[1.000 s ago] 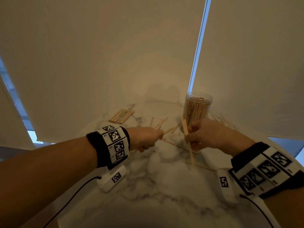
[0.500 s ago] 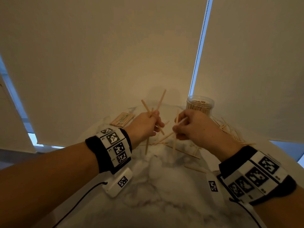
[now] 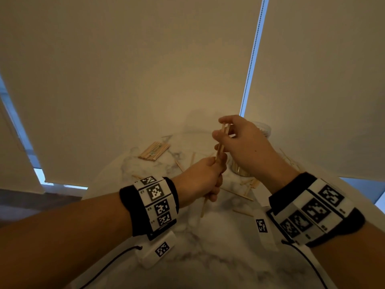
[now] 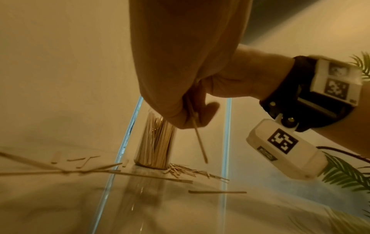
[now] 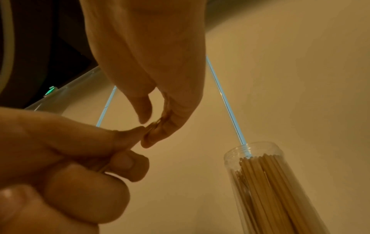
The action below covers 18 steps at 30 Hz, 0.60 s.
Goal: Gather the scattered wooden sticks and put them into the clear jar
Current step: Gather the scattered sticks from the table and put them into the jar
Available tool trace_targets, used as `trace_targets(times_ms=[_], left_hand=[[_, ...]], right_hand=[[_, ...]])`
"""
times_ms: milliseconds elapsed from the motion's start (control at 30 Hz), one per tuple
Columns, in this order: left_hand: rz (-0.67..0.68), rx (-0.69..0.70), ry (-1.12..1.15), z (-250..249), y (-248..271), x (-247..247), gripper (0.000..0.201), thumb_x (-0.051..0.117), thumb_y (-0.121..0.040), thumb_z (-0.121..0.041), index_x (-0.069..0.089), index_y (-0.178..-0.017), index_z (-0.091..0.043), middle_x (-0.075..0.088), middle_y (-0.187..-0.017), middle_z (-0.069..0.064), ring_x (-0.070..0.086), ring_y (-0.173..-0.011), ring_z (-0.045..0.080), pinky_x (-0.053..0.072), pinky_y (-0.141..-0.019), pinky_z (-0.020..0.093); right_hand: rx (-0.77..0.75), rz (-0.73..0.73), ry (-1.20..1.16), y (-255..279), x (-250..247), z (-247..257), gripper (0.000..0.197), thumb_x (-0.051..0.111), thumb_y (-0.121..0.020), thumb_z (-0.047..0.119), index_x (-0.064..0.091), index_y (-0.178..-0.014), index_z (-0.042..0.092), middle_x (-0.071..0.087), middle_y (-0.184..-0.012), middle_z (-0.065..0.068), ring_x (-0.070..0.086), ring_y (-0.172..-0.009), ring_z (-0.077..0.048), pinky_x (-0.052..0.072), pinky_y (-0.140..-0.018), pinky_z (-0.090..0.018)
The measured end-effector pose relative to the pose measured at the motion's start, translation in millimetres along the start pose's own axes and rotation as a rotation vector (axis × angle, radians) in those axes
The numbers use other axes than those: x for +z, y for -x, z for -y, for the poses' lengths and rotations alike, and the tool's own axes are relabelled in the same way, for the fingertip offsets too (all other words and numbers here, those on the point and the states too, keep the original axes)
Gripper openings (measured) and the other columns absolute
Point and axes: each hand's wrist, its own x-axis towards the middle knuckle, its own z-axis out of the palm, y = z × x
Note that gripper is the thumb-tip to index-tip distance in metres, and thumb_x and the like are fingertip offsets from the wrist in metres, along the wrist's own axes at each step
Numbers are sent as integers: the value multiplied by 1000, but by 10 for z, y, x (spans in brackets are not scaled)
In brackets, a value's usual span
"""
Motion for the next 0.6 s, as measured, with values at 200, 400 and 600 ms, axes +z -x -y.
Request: trace_targets(times_ms=[200, 400, 600], left_hand=[[-119, 26, -74, -60, -36, -180, 42, 36, -105, -49, 54, -92, -13, 41, -67, -1, 37, -53, 11, 39, -52, 25], [-179, -17, -836, -34, -126, -963, 16, 70, -92, -31, 69, -103, -19, 59, -85, -7, 57, -78, 15, 42, -63, 23], [22, -307, -1286, 278, -89, -1345, 31, 67, -91, -14, 67, -122, -20, 66, -118, -1, 56, -95, 12, 42, -80, 22]], right_hand=[[-37, 72, 167, -20, 64, -75, 27, 47, -102, 32, 70, -97, 19, 74, -80, 4, 72, -73, -17, 58, -71, -32], [184, 482, 741, 32, -9, -474, 25, 52, -97, 21, 72, -104, 8, 69, -102, -6, 65, -97, -25, 53, -80, -31], [195, 658, 1045, 49, 83, -750, 26, 51, -96, 12, 68, -114, 7, 68, -111, -10, 63, -97, -25, 50, -76, -30]])
